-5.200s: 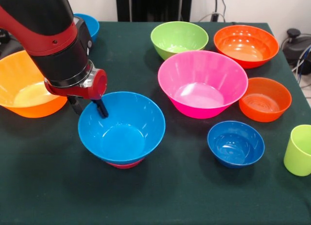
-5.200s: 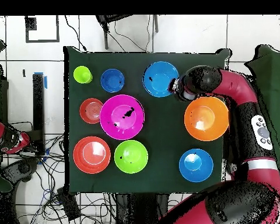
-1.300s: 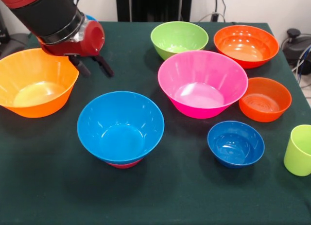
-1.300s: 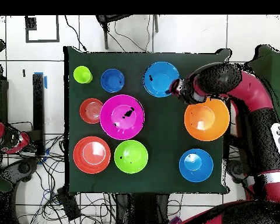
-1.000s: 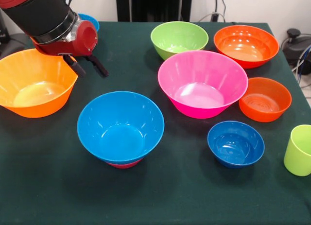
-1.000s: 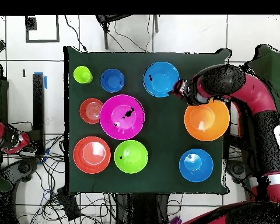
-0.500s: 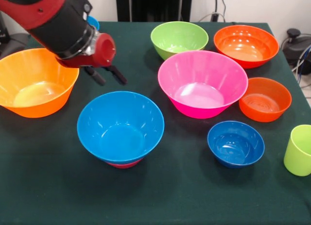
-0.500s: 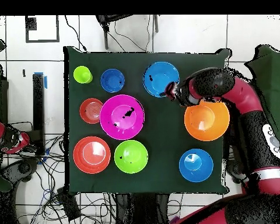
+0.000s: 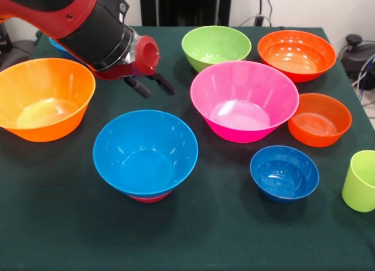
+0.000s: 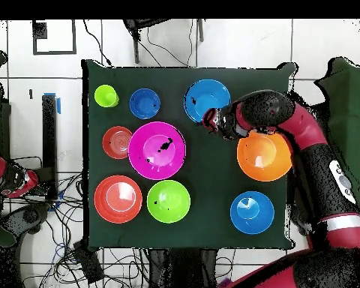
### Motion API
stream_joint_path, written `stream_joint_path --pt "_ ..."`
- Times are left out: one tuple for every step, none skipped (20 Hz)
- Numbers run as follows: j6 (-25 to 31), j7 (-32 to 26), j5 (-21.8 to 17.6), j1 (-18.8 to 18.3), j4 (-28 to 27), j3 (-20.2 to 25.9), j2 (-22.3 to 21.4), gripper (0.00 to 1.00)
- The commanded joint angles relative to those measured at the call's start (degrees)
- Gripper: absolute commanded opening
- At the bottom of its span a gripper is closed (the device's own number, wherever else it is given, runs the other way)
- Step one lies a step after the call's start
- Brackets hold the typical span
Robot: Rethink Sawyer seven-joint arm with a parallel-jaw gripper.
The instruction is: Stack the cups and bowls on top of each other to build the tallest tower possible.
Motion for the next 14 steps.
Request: stream_joint_path --pt "6.5 -14.8 0.5 -1.4 3.3 1.5 1.0 1.00" --pt "6.8 -15.2 0.4 -1.7 3.4 1.6 1.0 1.00" --pt "6.7 -15.4 0.4 -2.1 4.1 1.7 0.8 1.00" --pt "6.7 -15.8 0.2 -2.4 4.3 1.8 0.9 1.00" --pt "6.6 -16.2 0.0 -2.8 4.7 2.1 0.9 1.00" --pt "6.3 -16.7 -0.3 -3.2 5.2 2.3 1.0 1.00" --pt "5.9 -17.2 -0.5 -3.8 6.0 2.7 1.0 1.00" --pt "5.2 -17.8 -0.7 -4.5 6.8 3.1 1.1 1.00" --pt "4.6 -18.1 -0.7 -5.2 8.0 3.6 1.1 1.00" --pt "4.3 -18.4 -0.8 -5.9 9.0 4.2 1.0 1.00" --pt "3.9 -18.4 -0.8 -6.7 10.3 4.7 0.8 1.00" --pt "3.4 -18.5 -0.9 -7.4 11.3 5.3 0.8 1.00" --pt "2.6 -18.5 -1.2 -7.9 12.2 5.7 0.9 1.00" --pt "1.9 -18.7 -1.8 -8.2 12.7 5.8 1.2 1.00"
